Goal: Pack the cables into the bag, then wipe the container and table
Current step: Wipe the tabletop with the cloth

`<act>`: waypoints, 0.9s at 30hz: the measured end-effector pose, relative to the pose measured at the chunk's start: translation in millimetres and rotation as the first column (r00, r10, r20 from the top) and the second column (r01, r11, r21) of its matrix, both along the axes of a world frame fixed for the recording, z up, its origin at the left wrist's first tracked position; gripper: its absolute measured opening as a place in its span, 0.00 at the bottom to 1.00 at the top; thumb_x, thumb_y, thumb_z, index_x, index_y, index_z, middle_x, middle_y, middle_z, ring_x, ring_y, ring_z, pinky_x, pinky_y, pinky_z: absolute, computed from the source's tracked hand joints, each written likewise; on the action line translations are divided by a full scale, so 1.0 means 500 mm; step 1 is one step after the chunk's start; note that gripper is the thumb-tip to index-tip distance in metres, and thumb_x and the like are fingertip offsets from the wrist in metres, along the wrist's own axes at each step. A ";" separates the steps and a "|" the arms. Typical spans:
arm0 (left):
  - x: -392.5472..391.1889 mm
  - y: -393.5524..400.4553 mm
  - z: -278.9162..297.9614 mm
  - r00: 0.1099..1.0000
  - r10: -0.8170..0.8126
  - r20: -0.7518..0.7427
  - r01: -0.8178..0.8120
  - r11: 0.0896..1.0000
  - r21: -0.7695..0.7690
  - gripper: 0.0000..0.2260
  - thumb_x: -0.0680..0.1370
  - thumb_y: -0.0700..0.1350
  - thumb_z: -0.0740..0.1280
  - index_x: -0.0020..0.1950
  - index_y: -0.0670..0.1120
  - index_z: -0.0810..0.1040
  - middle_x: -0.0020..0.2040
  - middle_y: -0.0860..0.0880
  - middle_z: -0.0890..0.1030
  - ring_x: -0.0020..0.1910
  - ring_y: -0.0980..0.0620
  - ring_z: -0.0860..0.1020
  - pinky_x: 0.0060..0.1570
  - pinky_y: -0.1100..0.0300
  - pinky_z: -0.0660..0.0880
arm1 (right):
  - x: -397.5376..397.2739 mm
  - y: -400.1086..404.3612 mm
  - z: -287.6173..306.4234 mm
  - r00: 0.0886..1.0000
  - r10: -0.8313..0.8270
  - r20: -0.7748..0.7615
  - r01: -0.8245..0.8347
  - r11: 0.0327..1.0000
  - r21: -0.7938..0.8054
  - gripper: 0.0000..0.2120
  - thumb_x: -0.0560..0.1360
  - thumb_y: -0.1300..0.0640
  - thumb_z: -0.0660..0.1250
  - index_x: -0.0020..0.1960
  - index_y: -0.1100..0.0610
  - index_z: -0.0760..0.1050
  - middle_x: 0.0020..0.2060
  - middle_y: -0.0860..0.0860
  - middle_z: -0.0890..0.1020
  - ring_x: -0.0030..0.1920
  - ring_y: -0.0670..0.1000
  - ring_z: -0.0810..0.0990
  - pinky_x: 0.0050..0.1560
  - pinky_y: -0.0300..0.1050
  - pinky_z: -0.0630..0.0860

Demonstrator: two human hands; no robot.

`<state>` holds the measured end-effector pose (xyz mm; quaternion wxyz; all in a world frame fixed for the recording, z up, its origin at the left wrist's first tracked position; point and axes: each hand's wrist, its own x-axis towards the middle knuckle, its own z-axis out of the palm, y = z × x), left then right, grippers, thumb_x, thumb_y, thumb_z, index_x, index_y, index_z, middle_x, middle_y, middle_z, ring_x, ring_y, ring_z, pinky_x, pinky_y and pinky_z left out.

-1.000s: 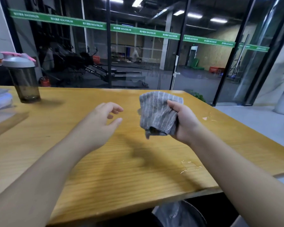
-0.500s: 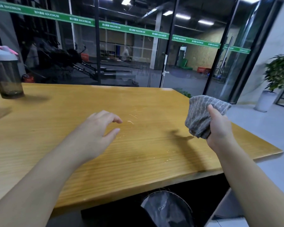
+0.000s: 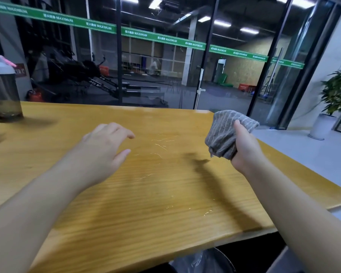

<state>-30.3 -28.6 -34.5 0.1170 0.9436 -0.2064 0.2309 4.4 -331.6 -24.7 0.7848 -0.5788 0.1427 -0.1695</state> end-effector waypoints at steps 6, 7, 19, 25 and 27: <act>0.046 0.019 0.015 1.000 0.013 -0.022 -0.014 1.000 -0.021 0.16 0.79 0.51 0.59 0.67 0.55 0.67 0.63 0.57 0.68 0.65 0.56 0.63 0.63 0.57 0.65 | 0.129 0.034 0.024 0.994 0.086 -0.074 -0.079 0.993 0.093 0.17 0.78 0.46 0.62 0.60 0.57 0.70 0.55 0.57 0.79 0.54 0.61 0.80 0.57 0.65 0.75; 0.055 0.025 0.020 1.000 0.016 -0.022 -0.017 1.000 -0.022 0.16 0.78 0.51 0.59 0.67 0.55 0.67 0.63 0.58 0.68 0.65 0.56 0.64 0.64 0.56 0.65 | 0.150 0.040 0.031 0.991 0.103 -0.087 -0.093 0.989 0.114 0.17 0.78 0.46 0.62 0.59 0.57 0.71 0.55 0.56 0.79 0.53 0.60 0.80 0.57 0.64 0.75; 0.182 0.033 0.090 0.999 -0.003 -0.050 0.002 1.000 -0.030 0.16 0.78 0.53 0.58 0.67 0.57 0.66 0.63 0.59 0.66 0.63 0.59 0.64 0.61 0.62 0.64 | 0.370 0.080 0.090 0.971 0.021 -0.240 -0.074 0.974 -0.215 0.08 0.78 0.53 0.55 0.46 0.57 0.67 0.36 0.55 0.73 0.30 0.52 0.70 0.32 0.41 0.64; 0.234 0.044 0.078 0.997 -0.003 -0.076 -0.001 0.999 -0.053 0.16 0.78 0.53 0.59 0.65 0.58 0.66 0.61 0.61 0.66 0.62 0.60 0.64 0.61 0.61 0.65 | 0.502 0.078 0.055 0.999 0.002 -0.045 -0.038 0.582 -0.812 0.09 0.81 0.56 0.49 0.52 0.45 0.65 0.34 0.50 0.66 0.29 0.50 0.62 0.28 0.37 0.62; 0.247 0.048 0.072 0.997 0.000 -0.080 -0.006 0.997 -0.075 0.15 0.78 0.52 0.60 0.65 0.58 0.67 0.60 0.62 0.66 0.63 0.60 0.64 0.60 0.63 0.63 | 0.543 0.085 0.021 0.992 0.052 -0.115 -0.126 0.418 -0.900 0.09 0.79 0.62 0.49 0.47 0.50 0.64 0.38 0.51 0.68 0.33 0.51 0.65 0.31 0.40 0.60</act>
